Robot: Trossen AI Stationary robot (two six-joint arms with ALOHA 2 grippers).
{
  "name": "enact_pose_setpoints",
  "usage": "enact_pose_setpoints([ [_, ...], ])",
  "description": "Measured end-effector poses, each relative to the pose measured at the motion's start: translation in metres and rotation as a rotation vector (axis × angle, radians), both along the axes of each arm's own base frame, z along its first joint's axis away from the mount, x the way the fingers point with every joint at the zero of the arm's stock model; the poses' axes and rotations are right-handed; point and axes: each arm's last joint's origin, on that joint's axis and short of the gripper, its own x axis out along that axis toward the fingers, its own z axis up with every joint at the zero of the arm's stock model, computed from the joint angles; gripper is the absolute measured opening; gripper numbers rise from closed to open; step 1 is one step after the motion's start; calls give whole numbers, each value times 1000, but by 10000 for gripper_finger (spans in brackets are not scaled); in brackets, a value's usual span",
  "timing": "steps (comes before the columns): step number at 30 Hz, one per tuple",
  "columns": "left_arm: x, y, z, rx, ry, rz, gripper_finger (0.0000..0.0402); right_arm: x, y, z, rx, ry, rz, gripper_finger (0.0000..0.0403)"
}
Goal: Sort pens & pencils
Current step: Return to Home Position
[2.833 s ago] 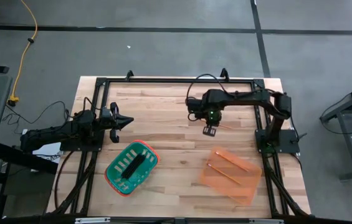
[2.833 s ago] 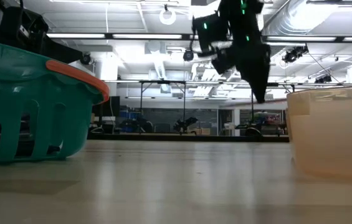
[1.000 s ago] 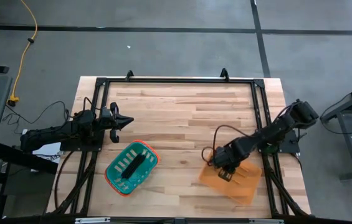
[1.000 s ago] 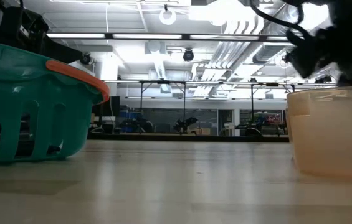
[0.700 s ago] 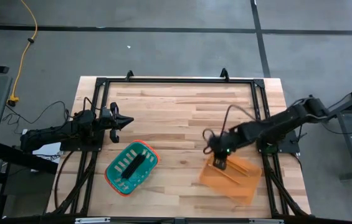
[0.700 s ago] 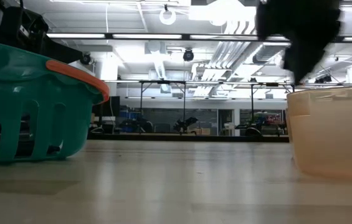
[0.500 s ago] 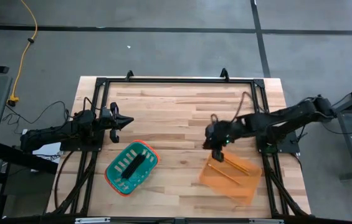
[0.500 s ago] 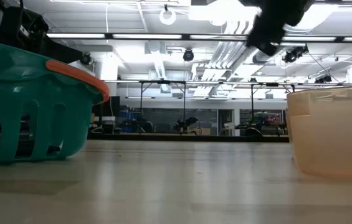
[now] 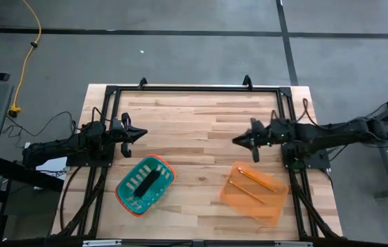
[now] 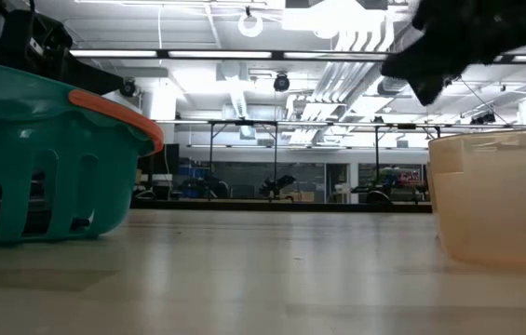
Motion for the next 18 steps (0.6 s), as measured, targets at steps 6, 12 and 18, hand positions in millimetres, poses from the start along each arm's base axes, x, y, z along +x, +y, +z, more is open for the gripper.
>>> enact_pose_setpoints([
  [6, 0, 0, 0, 0, 0, 0, 1, -28, -4, -20, 10, -60, -70, 25],
  [12, 0, 0, 0, 0, 0, 0, 1, -45, -4, -33, -7, -178, -76, 25],
  [18, 0, 0, 0, 0, 0, 0, 1, -58, -6, -56, -9, -211, -161, 25],
])
